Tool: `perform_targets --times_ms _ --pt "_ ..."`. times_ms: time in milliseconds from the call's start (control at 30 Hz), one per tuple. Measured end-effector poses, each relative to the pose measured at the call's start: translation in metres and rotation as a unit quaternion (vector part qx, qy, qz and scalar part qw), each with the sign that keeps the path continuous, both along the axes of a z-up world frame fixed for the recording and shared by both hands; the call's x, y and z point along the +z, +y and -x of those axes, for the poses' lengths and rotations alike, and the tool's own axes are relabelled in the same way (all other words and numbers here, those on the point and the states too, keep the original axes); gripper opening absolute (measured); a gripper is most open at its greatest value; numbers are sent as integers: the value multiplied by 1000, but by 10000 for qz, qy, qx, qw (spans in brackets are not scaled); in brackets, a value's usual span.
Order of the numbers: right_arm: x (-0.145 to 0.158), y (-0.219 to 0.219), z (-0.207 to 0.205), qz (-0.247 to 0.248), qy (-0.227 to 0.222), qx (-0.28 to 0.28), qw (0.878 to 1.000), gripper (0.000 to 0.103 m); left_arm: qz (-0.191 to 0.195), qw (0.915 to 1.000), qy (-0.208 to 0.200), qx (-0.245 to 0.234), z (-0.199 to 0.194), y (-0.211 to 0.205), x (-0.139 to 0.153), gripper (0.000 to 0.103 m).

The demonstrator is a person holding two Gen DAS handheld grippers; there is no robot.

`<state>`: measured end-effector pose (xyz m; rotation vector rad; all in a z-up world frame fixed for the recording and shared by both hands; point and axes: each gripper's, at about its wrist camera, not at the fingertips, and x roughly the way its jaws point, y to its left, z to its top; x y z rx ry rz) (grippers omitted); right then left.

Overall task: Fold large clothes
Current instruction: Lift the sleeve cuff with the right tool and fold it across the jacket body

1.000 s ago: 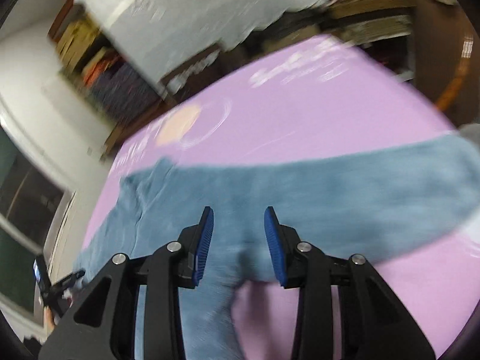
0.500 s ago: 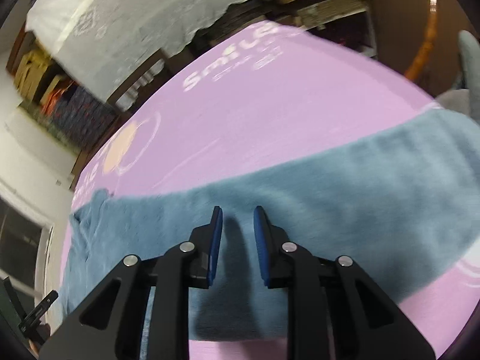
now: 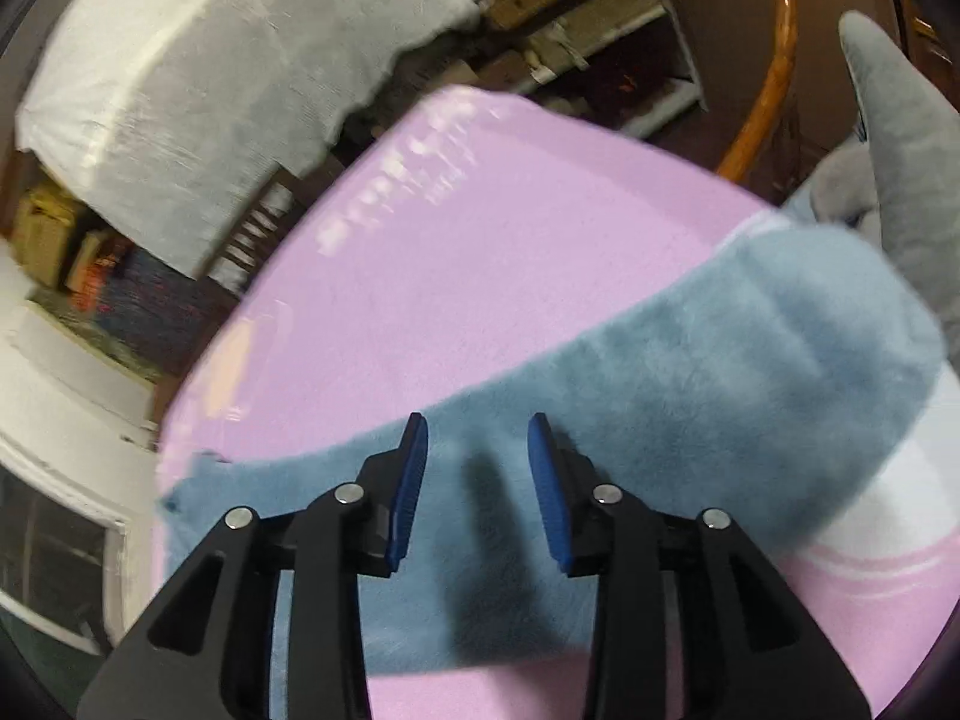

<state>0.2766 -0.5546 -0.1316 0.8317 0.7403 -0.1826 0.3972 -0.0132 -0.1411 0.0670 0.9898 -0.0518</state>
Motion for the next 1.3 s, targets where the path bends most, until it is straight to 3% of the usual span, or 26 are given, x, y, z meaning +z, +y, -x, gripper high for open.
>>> perform_targets --times_ms 100,200,367,600,633,733,833,1000,1300 --pt "22 -10 40 233 -198 -317 9990 42 13 10000 2 6 3 -1 0 100" --pt "13 -24 75 434 158 -785 9958 45 -2 10000 -7 17 8 -3 -1 100" --pt "-17 -53 90 -391 404 -1122 9921 45 9 10000 -22 15 10 -3 -2 100" --pt "-30 -64 77 -568 482 -1426 9870 41 11 10000 -31 9 10 -3 -2 100" --pt "-31 -67 75 -579 434 -1454 9867 40 11 10000 -31 10 10 -3 -2 100" --pt "-39 -70 73 -452 406 -1554 9860 12 11 10000 -20 0 10 -3 -2 100" --pt "-36 -69 73 -380 287 -1466 9881 8 36 10000 1 -29 10 -3 -1 100" --pt "3 -36 61 343 25 -1064 9937 8 174 9998 22 -57 10 2 3 100" --pt "68 71 14 858 -478 137 9951 8 561 9984 -50 4 13 18 21 100"
